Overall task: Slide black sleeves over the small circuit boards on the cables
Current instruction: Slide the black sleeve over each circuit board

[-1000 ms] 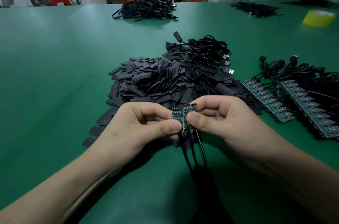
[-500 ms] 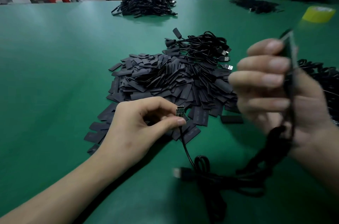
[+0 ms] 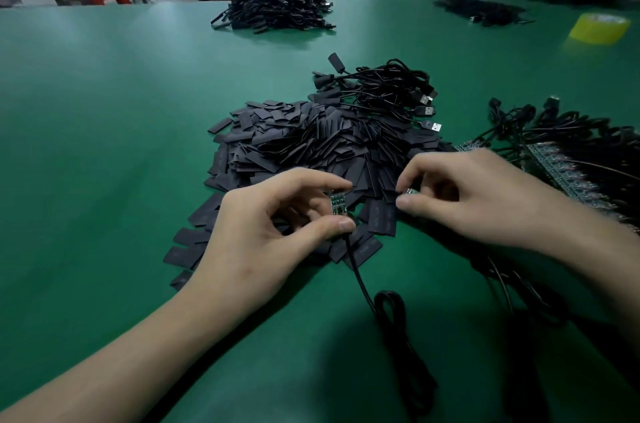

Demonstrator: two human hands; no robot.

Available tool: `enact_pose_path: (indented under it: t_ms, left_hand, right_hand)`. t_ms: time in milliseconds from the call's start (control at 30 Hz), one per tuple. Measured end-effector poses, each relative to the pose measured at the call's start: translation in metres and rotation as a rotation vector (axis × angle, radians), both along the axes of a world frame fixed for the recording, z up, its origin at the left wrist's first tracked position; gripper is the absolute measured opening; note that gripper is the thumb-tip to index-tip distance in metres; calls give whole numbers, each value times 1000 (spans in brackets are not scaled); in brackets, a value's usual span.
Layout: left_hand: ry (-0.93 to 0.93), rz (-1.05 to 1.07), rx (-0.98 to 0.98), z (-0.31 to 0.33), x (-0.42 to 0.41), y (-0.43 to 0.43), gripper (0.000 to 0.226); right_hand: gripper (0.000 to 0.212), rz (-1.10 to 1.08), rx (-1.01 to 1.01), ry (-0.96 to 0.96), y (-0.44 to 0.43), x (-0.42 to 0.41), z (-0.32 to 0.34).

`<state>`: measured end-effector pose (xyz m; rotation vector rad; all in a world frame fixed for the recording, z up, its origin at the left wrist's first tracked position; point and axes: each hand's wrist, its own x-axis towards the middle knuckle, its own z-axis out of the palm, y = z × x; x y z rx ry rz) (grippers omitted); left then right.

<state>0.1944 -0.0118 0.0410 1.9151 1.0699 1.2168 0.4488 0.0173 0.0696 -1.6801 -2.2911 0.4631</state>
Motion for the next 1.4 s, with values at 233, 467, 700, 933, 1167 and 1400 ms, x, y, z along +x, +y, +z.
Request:
enact_pose_path:
  t_ms: [233,467,700,933,1167,1400]
  left_hand:
    - [-125,-15,-64,-4,1,2,29]
    - [-147,-42,-75,-5,1,3,13]
    - [573,72,201,-5,-6,1,56]
    - [660,11,177,-2,-8,2,42]
    - [625,93,246,0,-8,1,15]
    - [321,110,66,-3,-4,2,9]
  right_hand:
    - [45,84,400,30,-25,-31,5]
    - [16,142,-35,551,-32,-52,-17]
    - [28,60,-187,923,-24,-43,-18]
    - [32,-21,-329,977,-23,-43,-18]
    - [31,13,-275,818,-25,-43,-23]
    - [27,32,-142,642,-24,-42,-28]
